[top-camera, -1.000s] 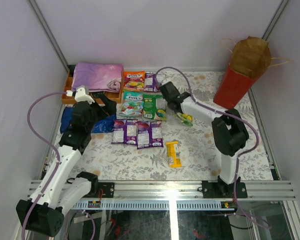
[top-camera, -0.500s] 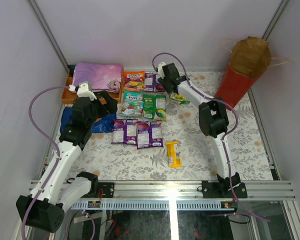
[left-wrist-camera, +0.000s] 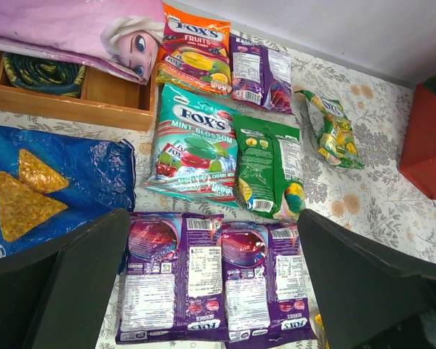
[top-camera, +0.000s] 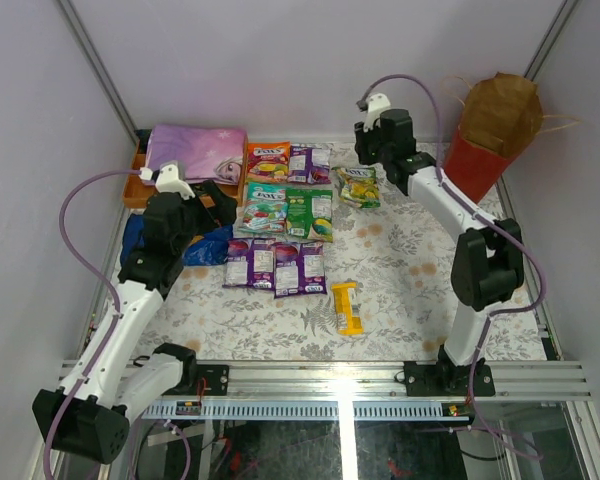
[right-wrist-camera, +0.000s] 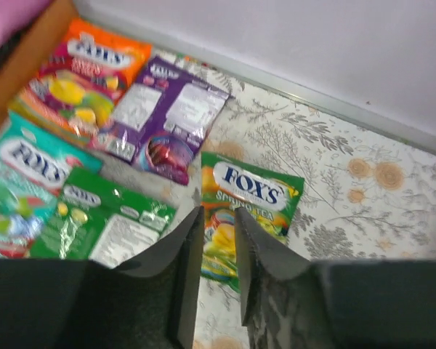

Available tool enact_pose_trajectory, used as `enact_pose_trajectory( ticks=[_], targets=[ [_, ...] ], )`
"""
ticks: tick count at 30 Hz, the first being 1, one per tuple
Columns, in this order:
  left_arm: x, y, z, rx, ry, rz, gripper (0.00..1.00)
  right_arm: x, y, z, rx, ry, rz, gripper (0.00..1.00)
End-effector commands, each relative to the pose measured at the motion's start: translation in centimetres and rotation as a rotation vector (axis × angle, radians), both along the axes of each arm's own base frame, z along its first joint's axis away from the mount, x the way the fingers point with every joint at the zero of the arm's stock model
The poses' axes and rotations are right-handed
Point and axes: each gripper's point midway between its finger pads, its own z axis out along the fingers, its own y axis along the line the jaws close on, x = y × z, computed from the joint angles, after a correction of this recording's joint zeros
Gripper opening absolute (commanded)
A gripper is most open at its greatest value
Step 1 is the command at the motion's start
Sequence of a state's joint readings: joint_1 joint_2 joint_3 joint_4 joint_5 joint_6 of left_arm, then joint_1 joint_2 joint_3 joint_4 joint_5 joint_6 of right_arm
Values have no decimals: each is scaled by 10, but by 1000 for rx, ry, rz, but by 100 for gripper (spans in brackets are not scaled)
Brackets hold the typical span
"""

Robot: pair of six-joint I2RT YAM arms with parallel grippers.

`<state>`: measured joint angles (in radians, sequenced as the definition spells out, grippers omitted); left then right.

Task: Take the snacks out of the paper bag

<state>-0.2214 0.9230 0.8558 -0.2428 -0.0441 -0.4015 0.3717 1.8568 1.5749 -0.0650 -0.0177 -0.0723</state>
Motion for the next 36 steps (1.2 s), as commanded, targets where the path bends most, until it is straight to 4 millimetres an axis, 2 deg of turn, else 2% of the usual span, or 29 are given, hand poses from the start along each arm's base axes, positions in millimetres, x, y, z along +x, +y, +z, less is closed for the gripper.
enact_pose_trajectory(
  ticks=[1,5,11,13,17,24,27,34,36],
  targets=[
    [4,-2,8,18,-31,-28,100,23,2,-36,237,99,-21,21],
    [0,-1,9,28,-27,-32,100,34,4,-86,300,235,-45,17],
    [-5,5,10,61,-24,-19,100,27,12,-160,324,412,-66,17],
    [-6,7,10,74,-20,-17,100,33,11,-164,325,418,-78,17],
    [-6,8,9,86,-15,-19,100,37,3,-188,301,471,-128,17],
    [-5,8,12,99,-14,-26,100,70,-24,-205,300,487,-216,17],
    [-5,8,12,104,-12,-28,100,86,-30,-212,306,497,-222,17],
    [-4,9,14,113,-8,-24,100,118,-27,-206,344,459,-198,16],
    [-4,8,16,112,-8,-30,100,126,-22,-195,358,442,-176,17]
  ],
)
